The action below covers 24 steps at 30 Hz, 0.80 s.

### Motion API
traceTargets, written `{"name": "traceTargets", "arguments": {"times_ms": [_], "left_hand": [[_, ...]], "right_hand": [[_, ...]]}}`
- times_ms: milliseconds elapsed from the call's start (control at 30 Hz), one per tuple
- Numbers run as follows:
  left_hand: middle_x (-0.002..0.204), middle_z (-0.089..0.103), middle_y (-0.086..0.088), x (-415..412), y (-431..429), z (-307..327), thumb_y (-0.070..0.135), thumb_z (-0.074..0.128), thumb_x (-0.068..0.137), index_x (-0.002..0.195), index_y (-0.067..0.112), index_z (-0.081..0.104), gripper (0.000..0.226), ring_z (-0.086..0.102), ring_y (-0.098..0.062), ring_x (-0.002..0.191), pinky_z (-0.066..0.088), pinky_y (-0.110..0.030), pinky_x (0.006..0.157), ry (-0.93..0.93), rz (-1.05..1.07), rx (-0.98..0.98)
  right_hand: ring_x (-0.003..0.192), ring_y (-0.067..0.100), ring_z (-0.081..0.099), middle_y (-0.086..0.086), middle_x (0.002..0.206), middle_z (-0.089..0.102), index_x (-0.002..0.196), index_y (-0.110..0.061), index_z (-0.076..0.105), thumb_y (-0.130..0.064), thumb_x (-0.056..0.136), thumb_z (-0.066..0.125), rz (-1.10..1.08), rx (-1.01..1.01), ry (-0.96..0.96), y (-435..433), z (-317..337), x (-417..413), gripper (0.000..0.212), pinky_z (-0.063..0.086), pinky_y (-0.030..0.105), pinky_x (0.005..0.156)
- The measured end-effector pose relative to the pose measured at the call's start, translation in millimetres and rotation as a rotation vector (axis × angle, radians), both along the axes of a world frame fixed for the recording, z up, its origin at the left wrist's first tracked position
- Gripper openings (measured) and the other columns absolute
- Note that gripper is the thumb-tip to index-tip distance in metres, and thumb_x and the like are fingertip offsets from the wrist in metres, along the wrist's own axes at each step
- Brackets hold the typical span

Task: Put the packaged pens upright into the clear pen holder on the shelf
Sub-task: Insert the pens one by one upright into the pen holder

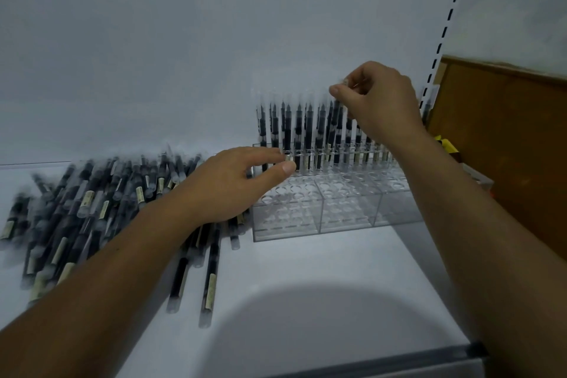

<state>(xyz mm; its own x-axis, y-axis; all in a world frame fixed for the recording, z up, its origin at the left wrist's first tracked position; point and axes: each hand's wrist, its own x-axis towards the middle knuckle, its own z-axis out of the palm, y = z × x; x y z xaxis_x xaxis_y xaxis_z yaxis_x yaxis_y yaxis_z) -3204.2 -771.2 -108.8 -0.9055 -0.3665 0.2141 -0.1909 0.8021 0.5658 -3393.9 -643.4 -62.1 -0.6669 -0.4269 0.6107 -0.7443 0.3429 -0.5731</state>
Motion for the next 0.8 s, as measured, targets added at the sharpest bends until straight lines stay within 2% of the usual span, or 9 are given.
{"name": "traceTargets", "arguments": {"times_ms": [167, 300, 467, 600, 800], "left_hand": [[0.141, 0.047, 0.022, 1, -1, 0, 0.069, 0.039, 0.081, 0.128, 0.043, 0.057, 0.056, 0.042, 0.000, 0.128, 0.031, -0.027, 0.105, 0.004, -0.001, 0.005], [0.142, 0.048, 0.020, 1, -2, -2, 0.068, 0.038, 0.083, 0.128, 0.042, 0.057, 0.055, 0.041, 0.003, 0.125, 0.028, -0.024, 0.103, 0.010, -0.015, 0.021], [0.144, 0.045, 0.021, 0, -4, -2, 0.071, 0.036, 0.079, 0.129, 0.043, 0.055, 0.060, 0.040, 0.000, 0.129, 0.028, -0.024, 0.102, 0.003, -0.016, 0.032], [0.145, 0.044, 0.021, 0, -4, -3, 0.069, 0.036, 0.082, 0.130, 0.042, 0.055, 0.059, 0.037, 0.005, 0.122, 0.026, -0.022, 0.100, 0.015, -0.025, 0.013], [0.145, 0.044, 0.019, -1, -6, -4, 0.069, 0.035, 0.083, 0.131, 0.041, 0.054, 0.060, 0.040, -0.002, 0.129, 0.026, -0.023, 0.100, 0.012, -0.028, -0.011]], "right_hand": [[0.078, 0.016, 0.059, -0.006, 0.083, 0.061, 0.088, -0.023, 0.058, -0.042, 0.092, 0.063, -0.077, 0.001, 0.017, 3, -2, 0, 0.020, 0.054, 0.042, 0.078], [0.075, 0.013, 0.062, -0.004, 0.085, 0.066, 0.091, -0.022, 0.061, -0.038, 0.091, 0.065, 0.034, 0.044, 0.005, 4, 3, 3, 0.017, 0.055, 0.035, 0.074], [0.073, 0.013, 0.061, -0.004, 0.090, 0.067, 0.092, -0.024, 0.062, -0.041, 0.091, 0.065, 0.032, 0.093, 0.011, -2, 8, 3, 0.018, 0.052, 0.032, 0.068], [0.081, 0.016, 0.060, -0.004, 0.093, 0.065, 0.092, -0.019, 0.060, -0.043, 0.092, 0.062, -0.076, 0.192, 0.025, -4, 3, -2, 0.024, 0.051, 0.035, 0.077], [0.084, 0.021, 0.066, 0.001, 0.096, 0.069, 0.091, -0.020, 0.061, -0.042, 0.090, 0.065, -0.023, 0.178, -0.046, 1, 3, 0, 0.023, 0.056, 0.044, 0.080]]}}
